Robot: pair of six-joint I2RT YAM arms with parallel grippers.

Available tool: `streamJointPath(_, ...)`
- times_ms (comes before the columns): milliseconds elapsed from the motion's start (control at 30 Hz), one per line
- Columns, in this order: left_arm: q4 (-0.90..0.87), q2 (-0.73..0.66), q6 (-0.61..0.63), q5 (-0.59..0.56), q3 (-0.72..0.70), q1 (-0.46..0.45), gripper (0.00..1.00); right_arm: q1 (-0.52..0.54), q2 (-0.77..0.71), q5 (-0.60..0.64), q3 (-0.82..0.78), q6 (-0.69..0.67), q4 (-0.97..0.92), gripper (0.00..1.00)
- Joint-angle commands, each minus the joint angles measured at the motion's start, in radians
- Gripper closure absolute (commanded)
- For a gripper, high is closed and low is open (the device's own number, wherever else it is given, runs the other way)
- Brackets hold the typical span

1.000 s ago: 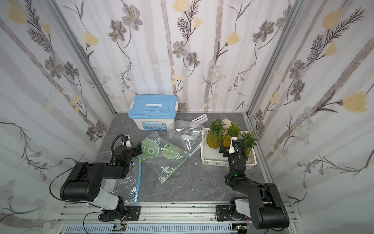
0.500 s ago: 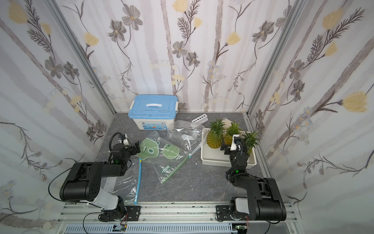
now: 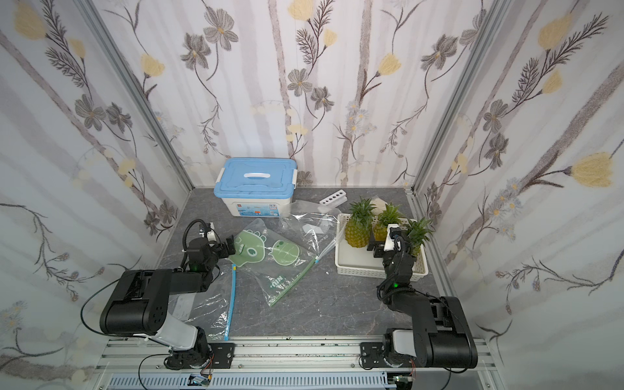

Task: Open the zip-top bag and take out the pineapple
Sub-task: Reset both arms

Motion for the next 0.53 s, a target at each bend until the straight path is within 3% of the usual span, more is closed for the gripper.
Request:
streamJointPath(0,0.002,0.002,0.013,0.004,0.007,-0.004,0.00,0.000,0.003,-0.001,0.004,0.008,0.010,0.00)
streamJointPath(500,0.001,0.002,0.015,0.002,0.008,-0.004,0.00,0.000,0.003,-0.001,0.004,0.008,0.010,0.00)
